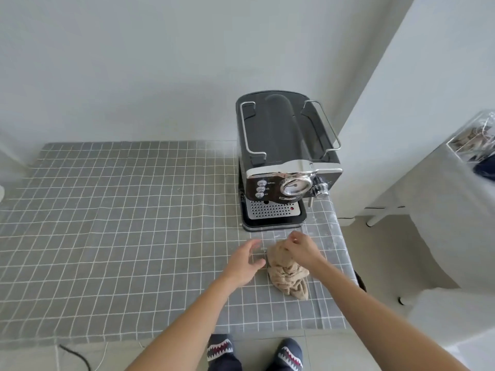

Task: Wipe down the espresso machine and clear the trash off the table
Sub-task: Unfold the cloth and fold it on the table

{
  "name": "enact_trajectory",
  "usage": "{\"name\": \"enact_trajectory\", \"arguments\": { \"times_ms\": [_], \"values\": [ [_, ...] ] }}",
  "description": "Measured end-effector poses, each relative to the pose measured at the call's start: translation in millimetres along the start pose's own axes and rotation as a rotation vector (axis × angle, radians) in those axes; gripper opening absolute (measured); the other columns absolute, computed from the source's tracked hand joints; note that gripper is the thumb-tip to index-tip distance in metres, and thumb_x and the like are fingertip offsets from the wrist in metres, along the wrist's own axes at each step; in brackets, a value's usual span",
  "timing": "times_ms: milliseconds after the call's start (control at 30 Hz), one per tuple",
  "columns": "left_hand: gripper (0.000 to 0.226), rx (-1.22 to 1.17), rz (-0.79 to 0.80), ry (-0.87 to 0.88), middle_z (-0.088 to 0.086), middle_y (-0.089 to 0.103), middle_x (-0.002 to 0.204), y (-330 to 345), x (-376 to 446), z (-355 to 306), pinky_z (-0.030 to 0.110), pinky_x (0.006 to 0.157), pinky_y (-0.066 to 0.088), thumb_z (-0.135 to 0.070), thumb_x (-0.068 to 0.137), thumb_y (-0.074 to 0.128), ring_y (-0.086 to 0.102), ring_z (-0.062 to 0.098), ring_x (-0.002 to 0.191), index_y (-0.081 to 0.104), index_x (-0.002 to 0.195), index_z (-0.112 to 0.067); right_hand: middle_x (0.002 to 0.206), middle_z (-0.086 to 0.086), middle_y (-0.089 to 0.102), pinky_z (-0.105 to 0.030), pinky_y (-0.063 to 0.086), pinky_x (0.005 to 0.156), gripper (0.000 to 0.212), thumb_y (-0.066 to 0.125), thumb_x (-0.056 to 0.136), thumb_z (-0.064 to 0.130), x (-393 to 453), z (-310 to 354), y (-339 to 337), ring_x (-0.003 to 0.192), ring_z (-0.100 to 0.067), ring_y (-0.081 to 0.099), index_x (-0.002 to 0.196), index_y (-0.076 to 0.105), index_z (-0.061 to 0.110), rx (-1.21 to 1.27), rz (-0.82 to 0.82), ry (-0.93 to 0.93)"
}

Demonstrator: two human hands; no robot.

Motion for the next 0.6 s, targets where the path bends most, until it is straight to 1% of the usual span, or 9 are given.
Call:
{"name": "enact_trajectory", "arguments": {
  "times_ms": [100,233,300,333,400,467,500,533,600],
  "values": [
    [0.071,0.006,0.155,0.125,-0.008,0.026,0.156,-15.9,-2.1,-10.3,0.038,0.116,0.020,-0.029,0.082,0.072,0.026,0.016,0.143,0.036,0.143,-0.035,0.072,-0.007,0.061,-0.022,0.040,0.054,0.014,0.054,0.094,0.020,-35.3,34.7,0.0,0.060,-0.012,0.051,0.082,0.052,0.013,0.001,0.130,-0.192],
    [0.077,0.100,0.199,0.206,-0.005,0.043,0.148,-45.2,-12.0,-18.6,0.049,0.115,0.029,-0.051,0.067,0.078,0.040,0.017,0.136,0.051,0.136,-0.030,0.052,0.006,0.039,-0.018,0.024,0.042,0.018,0.057,0.096,0.018,-67.8,64.8,-18.2,0.042,-0.005,0.028,0.082,0.047,0.016,-0.052,0.180,-0.413],
    [0.067,0.189,0.116,0.277,-0.002,0.043,0.149,-62.0,-22.6,-27.4,0.042,0.117,0.024,-0.050,0.068,0.078,0.036,0.017,0.139,0.059,0.129,-0.029,0.050,0.007,0.036,-0.018,0.023,0.043,0.013,0.057,0.097,0.016,-75.8,72.5,-27.2,0.042,-0.004,0.027,0.087,0.048,0.015,-0.104,0.147,-0.508],
    [0.058,0.210,0.075,0.318,-0.003,0.042,0.148,-71.4,-30.8,-33.4,0.029,0.115,0.023,-0.045,0.071,0.077,0.036,0.014,0.138,0.064,0.123,-0.026,0.049,0.007,0.036,-0.016,0.024,0.045,0.008,0.056,0.097,0.015,-79.5,76.1,-30.4,0.042,-0.004,0.028,0.092,0.050,0.017,-0.143,0.120,-0.552],
    [0.038,0.249,0.023,0.383,-0.011,0.051,0.131,-90.2,-48.2,-45.2,0.007,0.096,0.029,-0.035,0.077,0.076,0.047,0.004,0.117,0.070,0.110,-0.018,0.049,0.007,0.040,-0.016,0.032,0.048,0.020,0.055,0.098,0.014,-83.9,82.3,-31.7,0.044,-0.004,0.037,0.111,0.054,0.028,-0.203,0.082,-0.626],
    [0.011,0.259,-0.003,0.396,-0.006,0.066,0.096,-105.5,-59.6,-48.7,0.020,0.074,0.039,-0.032,0.081,0.073,0.058,0.013,0.082,0.070,0.085,-0.023,0.064,0.011,0.060,-0.016,0.045,0.059,0.039,0.054,0.098,0.014,-86.9,88.7,-30.4,0.058,-0.002,0.054,0.128,0.056,0.039,-0.266,0.100,-0.679],
    [0.013,0.251,-0.021,0.399,-0.004,0.063,0.073,-112.7,-64.7,-48.1,0.023,0.064,0.038,-0.032,0.082,0.072,0.054,0.018,0.065,0.064,0.074,-0.026,0.081,0.014,0.070,-0.018,0.051,0.069,0.039,0.054,0.098,0.015,-87.0,91.3,-29.0,0.074,-0.002,0.063,0.129,0.059,0.039,-0.307,0.127,-0.700],
    [0.018,0.262,-0.034,0.396,-0.004,0.054,0.058,-119.8,-69.3,-49.1,0.021,0.057,0.035,-0.033,0.082,0.072,0.046,0.016,0.054,0.062,0.069,-0.025,0.094,0.017,0.072,-0.020,0.053,0.077,0.036,0.055,0.098,0.018,-86.2,93.6,-28.2,0.086,-0.003,0.065,0.126,0.062,0.038,-0.346,0.159,-0.715],
    [0.018,0.297,-0.080,0.400,0.004,0.048,0.050,-132.7,-76.2,-49.4,0.016,0.054,0.033,-0.033,0.082,0.072,0.039,0.009,0.048,0.067,0.075,-0.017,0.094,0.017,0.072,-0.023,0.052,0.078,0.025,0.060,0.095,0.028,-83.8,96.0,-26.4,0.085,-0.001,0.064,0.118,0.068,0.034,-0.364,0.260,-0.726]
  ]
}}
Point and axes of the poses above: each hand's wrist, its own x-axis towards the middle knuckle, its own y-axis out of the palm, z = x × y, the point moved 3 cm from there along x, towards the middle knuckle
